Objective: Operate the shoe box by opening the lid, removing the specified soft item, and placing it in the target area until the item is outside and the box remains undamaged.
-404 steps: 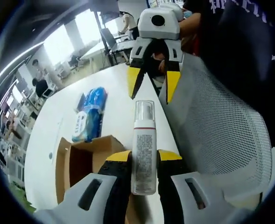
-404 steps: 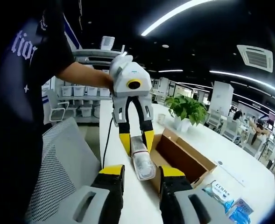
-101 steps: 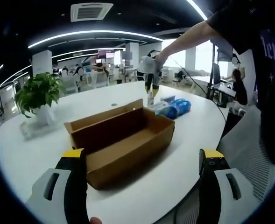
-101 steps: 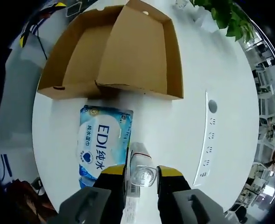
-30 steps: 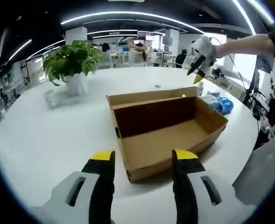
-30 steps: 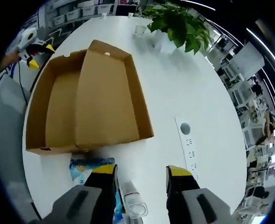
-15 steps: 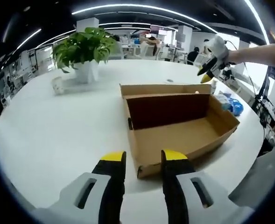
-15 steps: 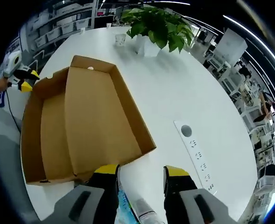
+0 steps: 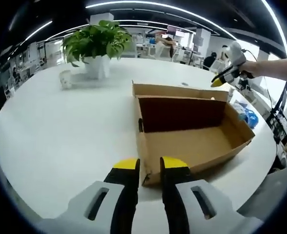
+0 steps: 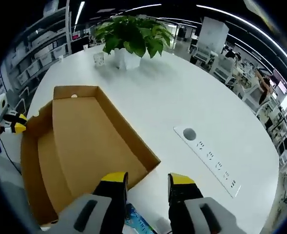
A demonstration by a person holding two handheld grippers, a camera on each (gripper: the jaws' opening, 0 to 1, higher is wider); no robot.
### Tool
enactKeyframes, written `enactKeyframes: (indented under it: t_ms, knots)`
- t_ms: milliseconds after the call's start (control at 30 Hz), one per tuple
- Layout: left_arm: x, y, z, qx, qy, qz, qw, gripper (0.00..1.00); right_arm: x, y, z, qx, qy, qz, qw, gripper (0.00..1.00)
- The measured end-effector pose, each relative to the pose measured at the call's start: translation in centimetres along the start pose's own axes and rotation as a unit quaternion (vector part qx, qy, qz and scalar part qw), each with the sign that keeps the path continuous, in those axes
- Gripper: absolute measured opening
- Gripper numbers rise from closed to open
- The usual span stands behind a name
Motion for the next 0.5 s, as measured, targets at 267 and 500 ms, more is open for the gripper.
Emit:
enactKeyframes:
  t_ms: [267, 500]
  knots:
    - [-0.1, -0.7, 0.3, 0.019, -0.002, -0.019, 0.9996, 0.09, -0.4, -0.1, 0.9, -0.001, -0.003, 0.046, 0.9989, 0.23]
    - [-0.3, -0.4, 0.2, 0.036, 0.005, -0.043, 0.9984, 0.04, -0.8, -0.3, 1.7, -0.001, -0.008, 0.074, 0.9972, 0.22]
Point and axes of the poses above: the point that each gripper's makers call its tool centre point, and the gripper's own axes: z roughly forward along the fingers, y roughly to its right, x roughly out of its top, the point moved 4 cm from there along -z, roughly backward along the fingers, and after that the axes turned 1 degree about z, right-handed, at the moved point
